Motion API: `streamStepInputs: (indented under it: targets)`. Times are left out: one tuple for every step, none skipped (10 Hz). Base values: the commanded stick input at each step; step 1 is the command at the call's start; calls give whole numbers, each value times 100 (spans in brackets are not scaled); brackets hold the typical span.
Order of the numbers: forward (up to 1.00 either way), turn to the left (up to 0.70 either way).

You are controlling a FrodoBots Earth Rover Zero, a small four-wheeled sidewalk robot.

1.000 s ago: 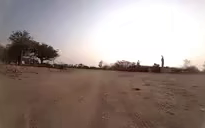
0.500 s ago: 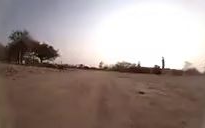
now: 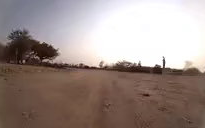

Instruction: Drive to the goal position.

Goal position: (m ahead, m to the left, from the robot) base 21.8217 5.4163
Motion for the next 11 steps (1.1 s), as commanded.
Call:
streamStepInputs:
  targets:
    - [70,0]
    - [70,0]
    - [70,0]
    - [70,0]
    - [70,0]
    - [70,0]
    - [70,-35]
    - [70,-35]
    - [70,-21]
    - [70,-5]
    - [70,0]
